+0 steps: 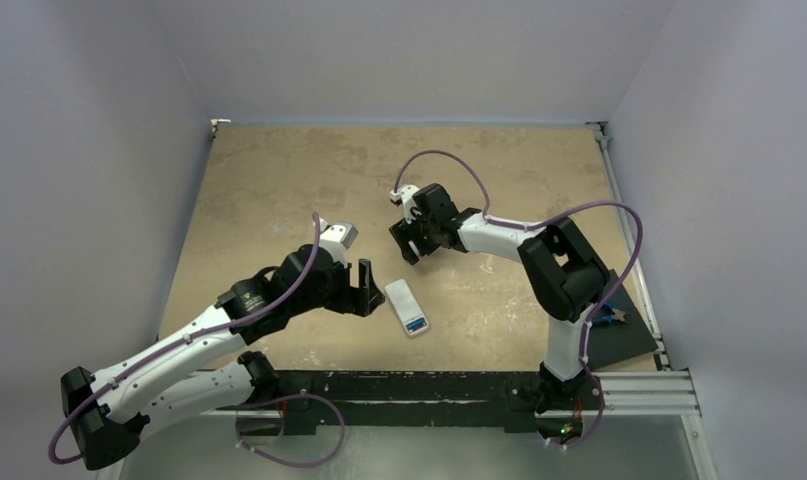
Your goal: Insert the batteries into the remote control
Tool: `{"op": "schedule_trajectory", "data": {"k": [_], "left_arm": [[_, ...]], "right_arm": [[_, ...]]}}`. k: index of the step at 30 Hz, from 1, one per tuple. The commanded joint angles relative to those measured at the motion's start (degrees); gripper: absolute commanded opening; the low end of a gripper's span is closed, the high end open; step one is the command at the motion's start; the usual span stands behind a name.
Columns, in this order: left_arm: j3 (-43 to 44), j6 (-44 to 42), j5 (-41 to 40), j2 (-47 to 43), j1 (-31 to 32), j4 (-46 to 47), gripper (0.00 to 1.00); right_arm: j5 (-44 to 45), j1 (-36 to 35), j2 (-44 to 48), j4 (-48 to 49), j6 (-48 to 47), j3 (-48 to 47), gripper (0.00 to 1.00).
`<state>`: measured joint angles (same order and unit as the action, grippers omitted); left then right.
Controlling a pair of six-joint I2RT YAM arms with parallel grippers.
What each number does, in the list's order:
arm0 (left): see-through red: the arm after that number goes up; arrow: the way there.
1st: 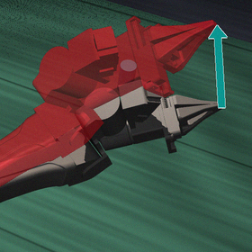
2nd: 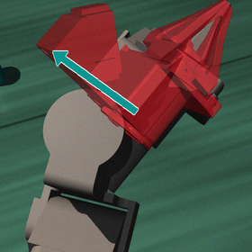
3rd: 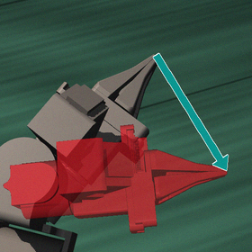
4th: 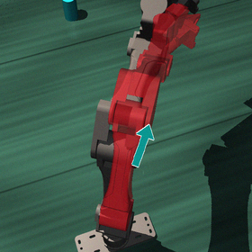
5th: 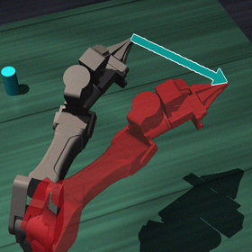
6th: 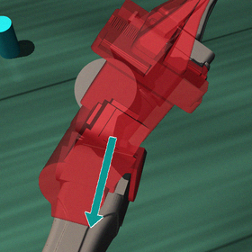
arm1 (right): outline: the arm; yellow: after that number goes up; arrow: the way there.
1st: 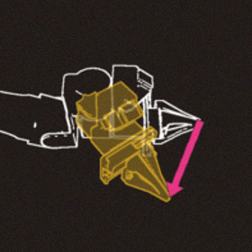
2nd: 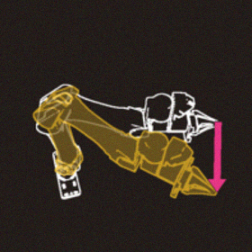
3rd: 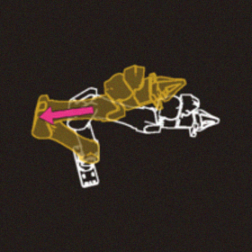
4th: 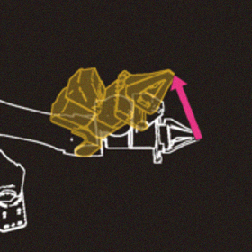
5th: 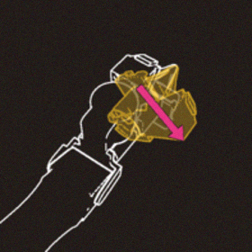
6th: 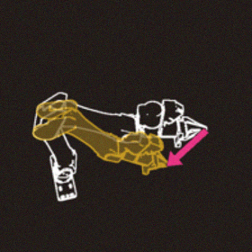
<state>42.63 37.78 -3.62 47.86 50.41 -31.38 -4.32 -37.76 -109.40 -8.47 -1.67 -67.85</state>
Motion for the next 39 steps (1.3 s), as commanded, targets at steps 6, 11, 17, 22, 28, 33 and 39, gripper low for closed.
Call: {"op": "schedule_trajectory", "data": {"k": [6, 11, 17, 22, 28, 33, 39], "left_arm": [[0.0, -1.39, -0.34, 0.46, 0.3, 1.4, 0.79], [0.01, -1.32, -0.34, 0.59, 0.23, 1.32, 0.79], [-0.09, -1.39, -0.21, 0.74, 0.28, 1.63, 0.79], [-0.09, -1.48, 0.0, 1.06, 0.3, 1.62, 0.8], [0.0, -1.49, -0.03, 1.08, 0.26, 1.59, 0.8], [0.0, -1.56, 0.01, 1.35, 0.26, 1.8, 0.8], [-0.08, -1.5, -0.11, 1.49, 0.25, 1.76, 0.8]], "right_arm": [[-0.47, 0.23, 0.9, -1.48, -1.55, -0.45, 0.72], [-0.48, 0.28, 0.95, -1.68, -2.18, -0.26, 0.69], [0.71, 0.23, 1.25, -2.1, -2.13, 0.46, 0.67], [0.54, 0.14, 1.21, -2.15, -1.83, 0.88, 0.63], [0.41, 0.15, 1.39, -2.15, -1.68, 1.4, 0.58], [1.26, -0.13, 1.75, -2.44, -0.89, 1.78, 0.49], [4.07, -0.97, 4.68, -1.92, 1.22, 2.63, 0.43]]}}
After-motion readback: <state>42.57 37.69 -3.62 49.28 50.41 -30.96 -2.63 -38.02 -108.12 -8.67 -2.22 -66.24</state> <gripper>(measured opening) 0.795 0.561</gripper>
